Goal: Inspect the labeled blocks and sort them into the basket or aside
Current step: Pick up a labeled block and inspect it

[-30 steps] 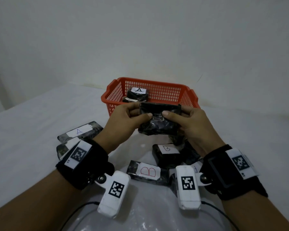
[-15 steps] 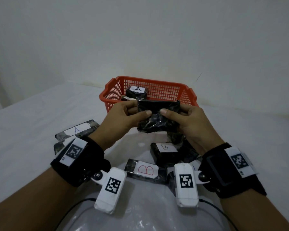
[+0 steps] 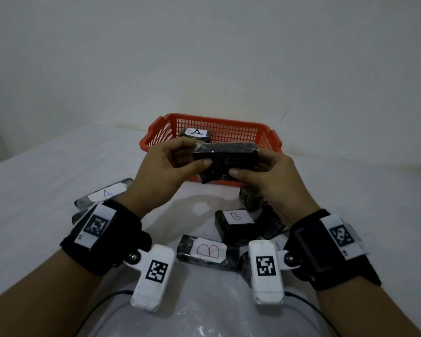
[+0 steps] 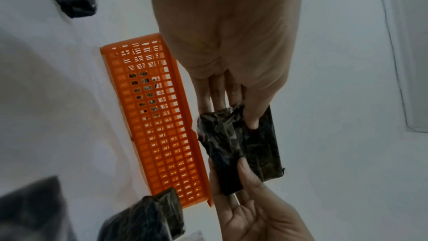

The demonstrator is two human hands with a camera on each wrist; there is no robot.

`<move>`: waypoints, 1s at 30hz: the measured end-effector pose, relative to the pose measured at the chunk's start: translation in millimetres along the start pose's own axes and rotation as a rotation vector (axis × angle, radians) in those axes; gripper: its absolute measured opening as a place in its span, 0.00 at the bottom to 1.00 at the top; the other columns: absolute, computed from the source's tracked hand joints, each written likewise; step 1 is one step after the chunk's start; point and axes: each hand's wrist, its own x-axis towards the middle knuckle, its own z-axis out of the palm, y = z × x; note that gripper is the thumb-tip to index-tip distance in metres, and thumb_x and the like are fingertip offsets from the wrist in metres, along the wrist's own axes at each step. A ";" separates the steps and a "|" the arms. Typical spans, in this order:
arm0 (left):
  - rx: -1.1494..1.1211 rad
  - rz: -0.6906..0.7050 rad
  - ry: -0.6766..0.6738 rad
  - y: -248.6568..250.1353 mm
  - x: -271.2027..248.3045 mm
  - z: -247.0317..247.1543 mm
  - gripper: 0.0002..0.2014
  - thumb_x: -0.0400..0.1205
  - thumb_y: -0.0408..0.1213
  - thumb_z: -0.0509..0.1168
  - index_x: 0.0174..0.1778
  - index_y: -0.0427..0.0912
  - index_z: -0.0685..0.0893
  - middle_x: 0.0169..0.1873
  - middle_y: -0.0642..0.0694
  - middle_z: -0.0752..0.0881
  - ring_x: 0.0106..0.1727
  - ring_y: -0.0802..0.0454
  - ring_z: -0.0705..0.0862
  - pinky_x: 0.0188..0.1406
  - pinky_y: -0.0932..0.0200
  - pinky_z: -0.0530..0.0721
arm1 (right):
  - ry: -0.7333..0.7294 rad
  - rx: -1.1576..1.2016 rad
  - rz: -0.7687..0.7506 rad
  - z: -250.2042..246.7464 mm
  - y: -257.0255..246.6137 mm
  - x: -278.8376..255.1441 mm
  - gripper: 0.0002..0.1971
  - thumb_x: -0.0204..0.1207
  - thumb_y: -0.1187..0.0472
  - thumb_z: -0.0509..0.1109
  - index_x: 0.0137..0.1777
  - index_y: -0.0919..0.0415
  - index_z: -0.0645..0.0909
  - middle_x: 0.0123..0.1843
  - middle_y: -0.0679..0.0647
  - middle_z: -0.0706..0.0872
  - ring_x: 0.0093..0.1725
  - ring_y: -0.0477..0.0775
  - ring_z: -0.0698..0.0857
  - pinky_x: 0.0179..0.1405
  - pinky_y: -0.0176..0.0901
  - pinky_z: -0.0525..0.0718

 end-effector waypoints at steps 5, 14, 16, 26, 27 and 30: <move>0.065 0.042 -0.007 -3.9 -0.9 0.7 0.15 0.75 0.32 0.76 0.57 0.47 0.87 0.54 0.54 0.92 0.59 0.59 0.91 0.56 0.66 0.89 | -0.167 0.101 0.104 -0.1 2.4 3.4 0.28 0.65 0.56 0.89 0.67 0.57 0.88 0.67 0.59 0.91 0.71 0.64 0.87 0.77 0.68 0.81; 0.075 -0.180 -0.136 -6.9 -2.6 4.1 0.38 0.72 0.53 0.80 0.78 0.51 0.77 0.69 0.58 0.85 0.69 0.60 0.85 0.69 0.52 0.86 | -0.092 0.247 0.133 -0.6 4.4 5.9 0.30 0.67 0.56 0.88 0.68 0.65 0.86 0.65 0.61 0.92 0.65 0.62 0.92 0.72 0.60 0.86; 0.096 -0.214 -0.120 -6.5 -1.3 4.4 0.37 0.73 0.61 0.76 0.77 0.49 0.80 0.65 0.56 0.88 0.66 0.60 0.87 0.71 0.51 0.85 | -0.091 0.246 0.124 -0.6 5.1 6.4 0.37 0.61 0.54 0.91 0.70 0.64 0.85 0.66 0.61 0.92 0.66 0.61 0.91 0.73 0.61 0.85; 0.037 -0.203 -0.128 2.1 -1.8 1.9 0.30 0.74 0.49 0.75 0.73 0.45 0.84 0.63 0.52 0.90 0.64 0.59 0.89 0.66 0.60 0.87 | -0.144 0.221 0.046 3.8 -3.8 0.1 0.26 0.69 0.59 0.84 0.67 0.65 0.87 0.63 0.60 0.93 0.66 0.59 0.91 0.76 0.62 0.82; 0.027 -0.200 -0.142 3.1 -2.3 2.4 0.29 0.75 0.48 0.74 0.73 0.45 0.84 0.62 0.52 0.90 0.63 0.59 0.89 0.65 0.62 0.87 | -0.141 0.229 0.045 3.3 -3.0 0.6 0.26 0.70 0.59 0.84 0.68 0.66 0.86 0.63 0.60 0.93 0.67 0.60 0.91 0.76 0.61 0.82; 0.042 -0.173 -0.088 3.3 -2.1 1.1 0.32 0.70 0.48 0.76 0.72 0.44 0.84 0.59 0.54 0.91 0.61 0.62 0.89 0.61 0.65 0.88 | -0.186 0.287 0.076 1.1 -4.9 1.3 0.29 0.71 0.62 0.80 0.72 0.69 0.82 0.68 0.63 0.91 0.70 0.61 0.89 0.75 0.56 0.84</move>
